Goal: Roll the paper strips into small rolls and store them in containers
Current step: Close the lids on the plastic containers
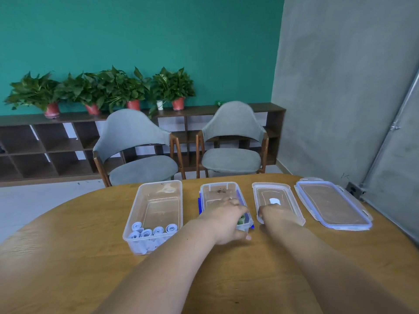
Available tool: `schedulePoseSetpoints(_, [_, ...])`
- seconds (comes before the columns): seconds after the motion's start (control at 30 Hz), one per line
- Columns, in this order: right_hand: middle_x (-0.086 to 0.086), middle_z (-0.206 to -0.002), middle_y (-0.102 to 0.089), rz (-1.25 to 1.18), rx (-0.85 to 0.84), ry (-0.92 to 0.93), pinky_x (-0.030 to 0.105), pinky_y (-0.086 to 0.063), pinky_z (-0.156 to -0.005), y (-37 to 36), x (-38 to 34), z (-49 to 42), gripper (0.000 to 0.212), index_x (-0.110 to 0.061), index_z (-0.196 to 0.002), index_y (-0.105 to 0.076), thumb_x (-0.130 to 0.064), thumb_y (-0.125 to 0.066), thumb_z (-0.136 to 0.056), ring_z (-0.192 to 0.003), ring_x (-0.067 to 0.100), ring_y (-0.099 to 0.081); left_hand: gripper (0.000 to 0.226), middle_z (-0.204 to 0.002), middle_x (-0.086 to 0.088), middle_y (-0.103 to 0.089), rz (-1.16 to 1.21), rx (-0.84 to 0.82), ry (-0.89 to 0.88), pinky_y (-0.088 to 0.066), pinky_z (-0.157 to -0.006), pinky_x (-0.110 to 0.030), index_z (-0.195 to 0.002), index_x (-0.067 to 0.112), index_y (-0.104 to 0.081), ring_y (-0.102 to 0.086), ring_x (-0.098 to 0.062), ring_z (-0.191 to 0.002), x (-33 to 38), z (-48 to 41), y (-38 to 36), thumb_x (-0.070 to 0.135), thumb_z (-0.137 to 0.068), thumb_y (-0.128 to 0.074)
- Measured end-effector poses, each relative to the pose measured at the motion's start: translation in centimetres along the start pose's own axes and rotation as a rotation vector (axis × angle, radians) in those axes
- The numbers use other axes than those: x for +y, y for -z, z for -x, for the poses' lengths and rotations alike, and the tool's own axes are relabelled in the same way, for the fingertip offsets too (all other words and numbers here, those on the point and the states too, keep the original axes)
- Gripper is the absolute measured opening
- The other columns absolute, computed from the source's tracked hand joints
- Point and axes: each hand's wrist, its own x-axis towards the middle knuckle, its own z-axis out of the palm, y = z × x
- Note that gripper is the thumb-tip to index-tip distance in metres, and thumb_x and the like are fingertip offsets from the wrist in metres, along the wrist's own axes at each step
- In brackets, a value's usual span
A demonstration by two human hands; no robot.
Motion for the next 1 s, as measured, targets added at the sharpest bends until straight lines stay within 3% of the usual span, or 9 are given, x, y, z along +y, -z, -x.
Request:
schedulePoseSetpoints(0.17, [0.006, -0.124, -0.061, 0.157, 0.061, 0.07, 0.04, -0.055, -0.085, -1.0, 0.2, 0.4, 0.036, -0.018, -0.133, -0.058, -0.008, -0.053, -0.1, -0.113, 0.03, -0.063, 0.072, -0.164, 0.0, -0.038, 0.02, 0.002, 0.023, -0.027, -0.126, -0.048, -0.157, 0.03, -0.041, -0.027, -0.025, -0.155, 0.4, 0.3, -0.3, 0.065, -0.097, -0.058])
schedulePoseSetpoints(0.33, [0.011, -0.133, -0.056, 0.274, 0.144, 0.113, 0.041, -0.055, -0.084, 0.3, 0.2, 1.3, 0.047, -0.01, -0.144, -0.046, -0.001, -0.054, -0.098, -0.12, 0.031, -0.06, 0.069, -0.161, 0.0, -0.041, 0.045, 0.027, 0.056, -0.03, -0.124, -0.048, -0.156, 0.028, -0.043, -0.029, -0.025, -0.152, 0.6, 0.7, -0.3, 0.064, -0.098, -0.056])
schedulePoseSetpoints(0.43, [0.012, -0.138, -0.054, 0.266, 0.255, 0.036, 0.04, -0.057, -0.085, 2.6, 0.5, 1.8, 0.052, -0.007, -0.148, -0.04, 0.001, -0.053, -0.097, -0.125, 0.03, -0.059, 0.067, -0.161, 0.0, -0.041, 0.096, 0.063, 0.099, -0.031, -0.123, -0.047, -0.155, 0.028, -0.045, -0.028, -0.026, -0.153, 0.5, 0.8, 0.0, 0.063, -0.099, -0.055])
schedulePoseSetpoints(0.53, [0.009, -0.126, -0.059, 0.197, 0.41, -0.041, 0.035, -0.058, -0.082, 5.4, 0.8, 2.2, 0.044, -0.008, -0.138, -0.048, 0.002, -0.051, -0.095, -0.114, 0.027, -0.062, 0.064, -0.163, 0.002, -0.04, 0.15, 0.116, 0.137, -0.03, -0.124, -0.044, -0.155, 0.029, -0.045, -0.028, -0.024, -0.153, 0.5, 1.2, 1.2, 0.061, -0.1, -0.055])
schedulePoseSetpoints(0.67, [0.01, -0.114, -0.064, -0.005, 0.551, -0.039, 0.034, -0.045, -0.064, 8.5, 0.1, 2.5, 0.035, -0.009, -0.122, -0.052, 0.004, -0.056, -0.09, -0.096, 0.031, -0.066, 0.052, -0.158, 0.001, -0.046, 0.208, 0.18, 0.197, -0.036, -0.119, -0.042, -0.153, 0.027, -0.047, -0.036, -0.024, -0.148, 0.2, 1.6, 2.5, 0.048, -0.106, -0.049])
schedulePoseSetpoints(0.8, [0.006, -0.087, -0.065, -0.424, 0.807, 0.054, 0.036, -0.043, -0.057, 10.4, -1.6, 4.2, 0.005, -0.012, -0.099, -0.053, -0.011, -0.057, -0.096, -0.07, 0.033, -0.059, 0.039, -0.143, -0.001, -0.058, 0.335, 0.329, 0.308, -0.047, -0.105, -0.039, -0.145, 0.025, -0.055, -0.051, -0.025, -0.131, -0.5, 1.8, 2.8, 0.027, -0.108, -0.043])
schedulePoseSetpoints(0.9, [-0.005, -0.08, -0.066, -0.811, 0.855, 0.106, 0.033, -0.05, -0.065, 11.3, -3.4, 6.3, 0.01, -0.02, -0.097, -0.056, -0.018, -0.065, -0.094, -0.072, 0.02, -0.064, 0.041, -0.14, -0.003, -0.061, 0.437, 0.384, 0.403, -0.05, -0.1, -0.039, -0.148, 0.024, -0.051, -0.057, -0.026, -0.126, -0.5, 2.1, 3.4, 0.024, -0.108, -0.044])
schedulePoseSetpoints(1.0, [-0.008, -0.085, -0.068, -1.117, 0.844, 0.119, 0.014, -0.048, -0.064, 11.6, -5.3, 7.6, 0.017, -0.023, -0.095, -0.057, -0.015, -0.07, -0.089, -0.078, 0.007, -0.066, 0.043, -0.142, -0.008, -0.06, 0.54, 0.382, 0.493, -0.045, -0.088, -0.033, -0.151, 0.02, -0.044, -0.058, -0.029, -0.125, -0.5, 2.4, 4.1, 0.028, -0.109, -0.04])
